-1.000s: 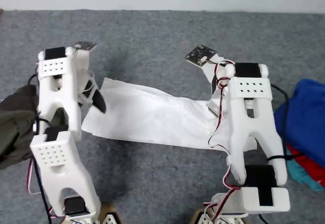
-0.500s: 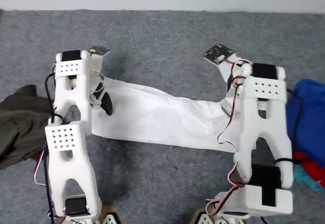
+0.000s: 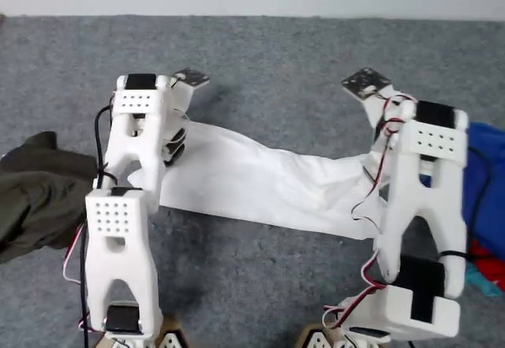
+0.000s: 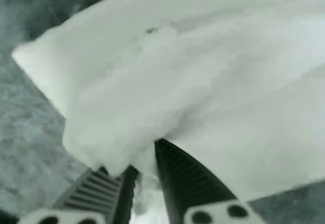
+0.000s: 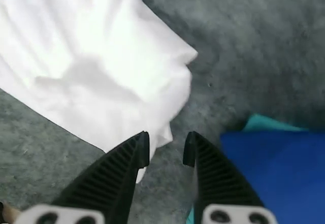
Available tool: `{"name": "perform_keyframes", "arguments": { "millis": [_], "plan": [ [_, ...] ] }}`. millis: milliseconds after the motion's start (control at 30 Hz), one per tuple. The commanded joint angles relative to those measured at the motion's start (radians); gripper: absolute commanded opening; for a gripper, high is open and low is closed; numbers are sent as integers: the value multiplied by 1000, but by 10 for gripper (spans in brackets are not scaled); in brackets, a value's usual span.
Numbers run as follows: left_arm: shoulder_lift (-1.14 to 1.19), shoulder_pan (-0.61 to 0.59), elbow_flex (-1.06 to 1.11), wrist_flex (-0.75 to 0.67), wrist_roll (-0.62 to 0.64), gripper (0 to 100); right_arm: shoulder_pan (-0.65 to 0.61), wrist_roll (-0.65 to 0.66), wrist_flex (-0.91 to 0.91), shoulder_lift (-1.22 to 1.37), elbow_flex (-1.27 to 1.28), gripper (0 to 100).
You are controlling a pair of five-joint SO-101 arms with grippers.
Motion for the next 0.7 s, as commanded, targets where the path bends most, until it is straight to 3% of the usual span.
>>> {"name": "perform_keyframes", "arguments": {
  "millis": [0, 167, 300, 467, 667],
  "plan": [
    [-244, 98, 114, 31, -12, 12, 79, 2, 1, -7, -14, 132],
    [-497, 258, 291, 31, -9, 12, 202, 12, 1, -7, -14, 132],
    [-621, 382, 323, 31, 28, 12, 269, 98, 12, -7, -14, 132],
    [-652, 514, 265, 31, 178, 12, 344, 158, 12, -8, -14, 132],
    [-589, 681, 183, 29, 261, 13, 426, 209, 12, -8, -14, 132]
  ]
}}
